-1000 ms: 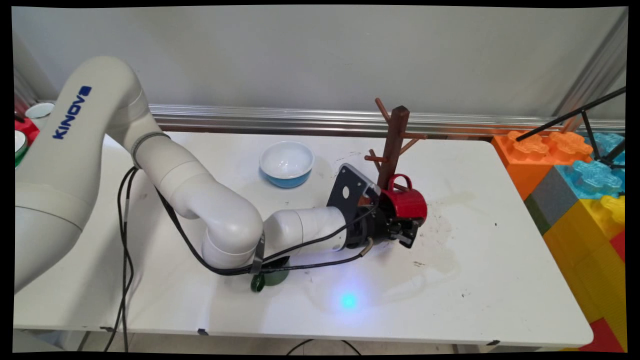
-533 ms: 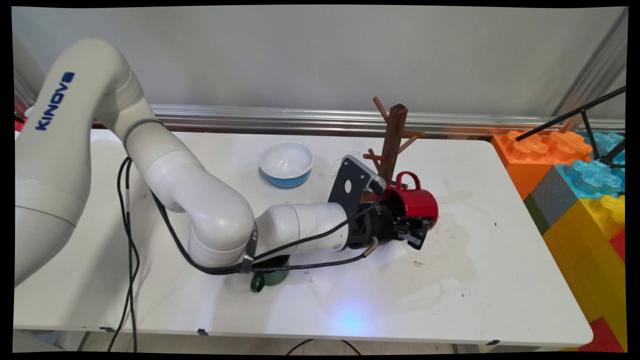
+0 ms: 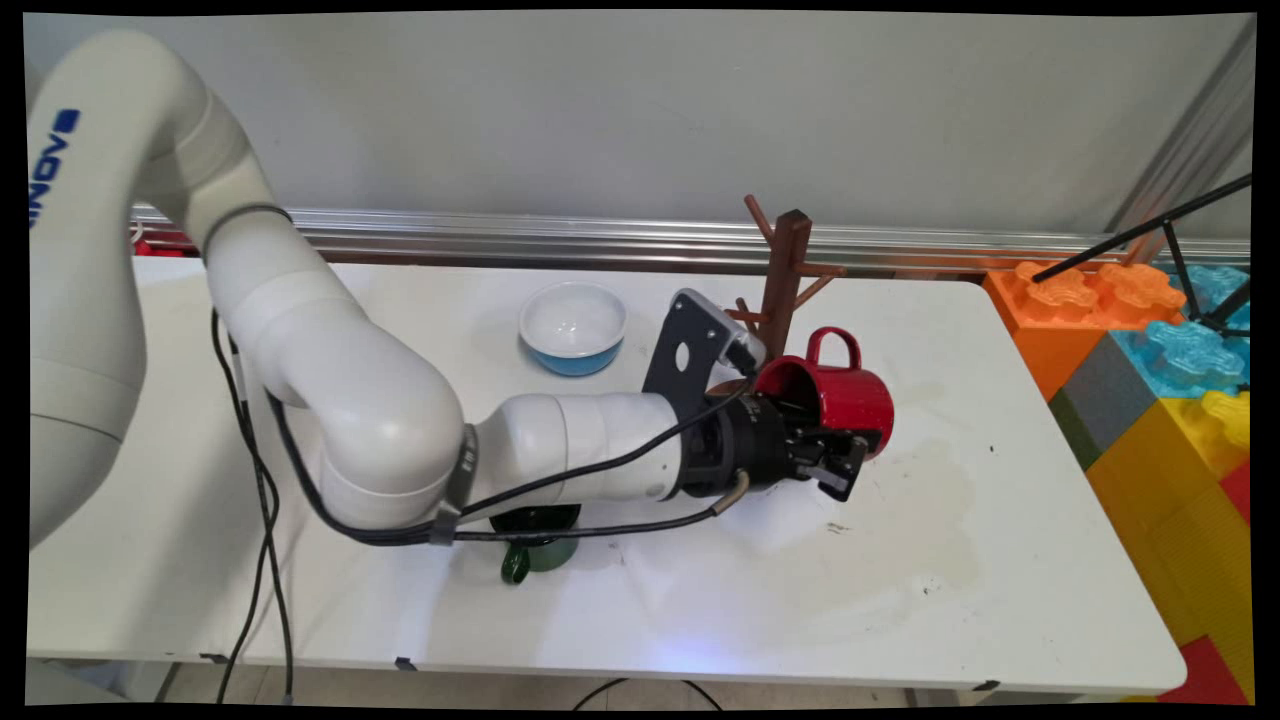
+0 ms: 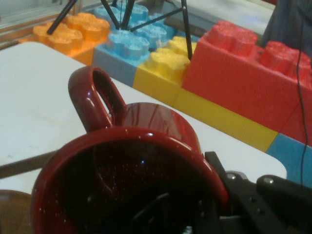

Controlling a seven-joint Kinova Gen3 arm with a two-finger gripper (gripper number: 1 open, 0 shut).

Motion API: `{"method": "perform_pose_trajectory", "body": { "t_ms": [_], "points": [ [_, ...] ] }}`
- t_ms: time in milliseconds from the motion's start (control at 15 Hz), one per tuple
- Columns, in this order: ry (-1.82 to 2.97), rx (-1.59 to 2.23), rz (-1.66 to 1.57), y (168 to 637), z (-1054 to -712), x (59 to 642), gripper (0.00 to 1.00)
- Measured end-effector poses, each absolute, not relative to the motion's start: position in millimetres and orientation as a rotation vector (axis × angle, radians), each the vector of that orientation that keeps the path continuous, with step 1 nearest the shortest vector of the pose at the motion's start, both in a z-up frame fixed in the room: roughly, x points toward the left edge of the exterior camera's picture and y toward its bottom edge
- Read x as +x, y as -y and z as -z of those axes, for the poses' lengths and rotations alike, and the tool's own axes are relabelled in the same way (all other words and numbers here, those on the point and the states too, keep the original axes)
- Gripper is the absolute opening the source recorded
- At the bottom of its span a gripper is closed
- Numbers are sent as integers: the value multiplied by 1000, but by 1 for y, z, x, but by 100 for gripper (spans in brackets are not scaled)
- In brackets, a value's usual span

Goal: Place the picked object on the table

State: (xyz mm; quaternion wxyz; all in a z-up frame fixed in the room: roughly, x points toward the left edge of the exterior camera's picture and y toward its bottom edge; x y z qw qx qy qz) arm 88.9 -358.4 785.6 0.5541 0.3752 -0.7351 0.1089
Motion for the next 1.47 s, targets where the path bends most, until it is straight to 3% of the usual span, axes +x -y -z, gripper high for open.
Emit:
{"method": "perform_pose_trajectory", "body": {
  "t_ms": [1467],
  "points": [
    [1939, 770, -228, 344, -892, 165, 0]
  ]
}}
